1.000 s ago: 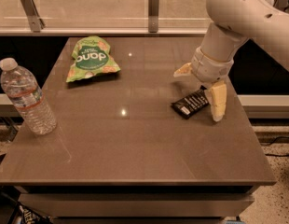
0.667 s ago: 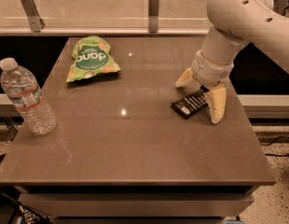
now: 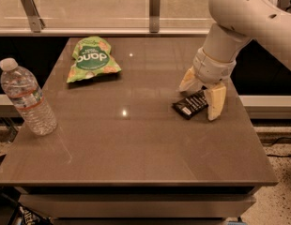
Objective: Move rxbar chocolate near green rice chip bag
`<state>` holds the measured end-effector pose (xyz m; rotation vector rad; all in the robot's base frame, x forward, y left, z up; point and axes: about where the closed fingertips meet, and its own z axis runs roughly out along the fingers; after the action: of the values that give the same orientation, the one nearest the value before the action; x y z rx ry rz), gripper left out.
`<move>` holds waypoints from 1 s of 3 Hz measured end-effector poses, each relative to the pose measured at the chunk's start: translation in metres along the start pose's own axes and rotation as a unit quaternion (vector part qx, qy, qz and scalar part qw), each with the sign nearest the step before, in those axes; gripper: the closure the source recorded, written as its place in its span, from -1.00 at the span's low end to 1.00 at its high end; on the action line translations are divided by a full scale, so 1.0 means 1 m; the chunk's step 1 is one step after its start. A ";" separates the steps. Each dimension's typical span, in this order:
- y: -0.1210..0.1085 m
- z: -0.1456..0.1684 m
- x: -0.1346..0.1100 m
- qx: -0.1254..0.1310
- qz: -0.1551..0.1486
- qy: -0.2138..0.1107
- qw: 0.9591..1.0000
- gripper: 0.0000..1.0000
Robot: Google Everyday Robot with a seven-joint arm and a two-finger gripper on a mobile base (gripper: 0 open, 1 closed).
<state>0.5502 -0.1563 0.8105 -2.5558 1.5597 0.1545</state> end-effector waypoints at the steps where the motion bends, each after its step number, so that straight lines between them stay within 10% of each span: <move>1: -0.001 -0.009 -0.001 0.000 0.000 0.000 1.000 0.74; 3: -0.001 -0.012 -0.002 0.001 0.000 0.000 1.000 1.00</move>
Offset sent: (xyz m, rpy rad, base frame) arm 0.0000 0.0000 0.0071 -0.0001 0.0001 0.0000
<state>0.5507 -0.1560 0.8229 -2.5549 1.5596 0.1534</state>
